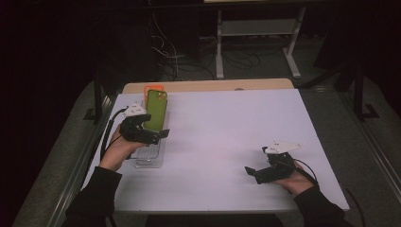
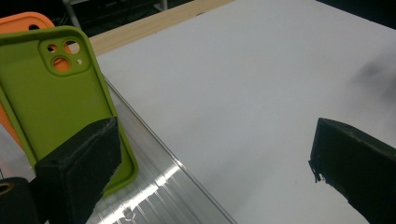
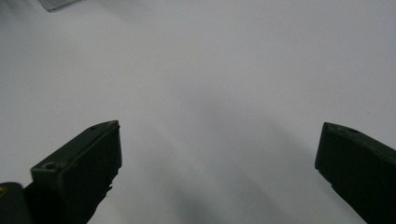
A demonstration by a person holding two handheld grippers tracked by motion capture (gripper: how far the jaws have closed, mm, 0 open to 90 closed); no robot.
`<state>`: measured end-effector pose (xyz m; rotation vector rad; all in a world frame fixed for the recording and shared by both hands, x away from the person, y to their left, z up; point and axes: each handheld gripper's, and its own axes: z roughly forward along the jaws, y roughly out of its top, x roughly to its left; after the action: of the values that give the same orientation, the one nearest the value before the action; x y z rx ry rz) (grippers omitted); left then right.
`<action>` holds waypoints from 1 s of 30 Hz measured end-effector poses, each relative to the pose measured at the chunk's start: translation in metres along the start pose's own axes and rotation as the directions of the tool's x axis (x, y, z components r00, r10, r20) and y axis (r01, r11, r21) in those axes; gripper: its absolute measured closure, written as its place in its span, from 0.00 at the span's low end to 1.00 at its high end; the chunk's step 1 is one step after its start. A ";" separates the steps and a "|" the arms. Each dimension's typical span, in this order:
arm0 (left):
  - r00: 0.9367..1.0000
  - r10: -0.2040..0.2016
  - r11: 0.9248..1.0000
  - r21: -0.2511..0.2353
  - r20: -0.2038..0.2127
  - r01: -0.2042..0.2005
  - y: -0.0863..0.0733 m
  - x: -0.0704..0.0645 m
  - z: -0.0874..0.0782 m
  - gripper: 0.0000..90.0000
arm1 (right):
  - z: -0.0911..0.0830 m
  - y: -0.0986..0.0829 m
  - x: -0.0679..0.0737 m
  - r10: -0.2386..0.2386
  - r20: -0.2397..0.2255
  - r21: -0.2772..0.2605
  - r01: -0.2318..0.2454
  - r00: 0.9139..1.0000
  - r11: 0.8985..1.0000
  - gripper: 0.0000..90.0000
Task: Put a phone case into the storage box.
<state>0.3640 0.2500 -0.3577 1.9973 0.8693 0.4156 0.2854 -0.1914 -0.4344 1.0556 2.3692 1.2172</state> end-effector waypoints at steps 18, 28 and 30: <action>0.997 0.007 1.000 -0.009 0.076 -0.006 -0.019 -0.022 -0.013 0.02 | -0.008 0.005 -0.003 0.002 0.007 -0.020 -0.002 1.000 1.000 0.00; 0.995 0.016 1.000 -0.027 0.104 -0.013 -0.029 -0.027 -0.019 0.02 | -0.016 0.014 -0.002 0.007 -0.010 -0.038 -0.008 1.000 0.999 0.00; 0.994 0.015 0.999 -0.032 0.107 -0.012 -0.033 -0.027 -0.021 0.02 | -0.017 0.016 -0.002 0.008 -0.017 -0.045 -0.009 1.000 0.999 0.00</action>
<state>0.3186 0.2549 -0.3730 1.9782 0.7783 0.3249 0.2850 -0.1969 -0.4117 1.0463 2.3404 1.2805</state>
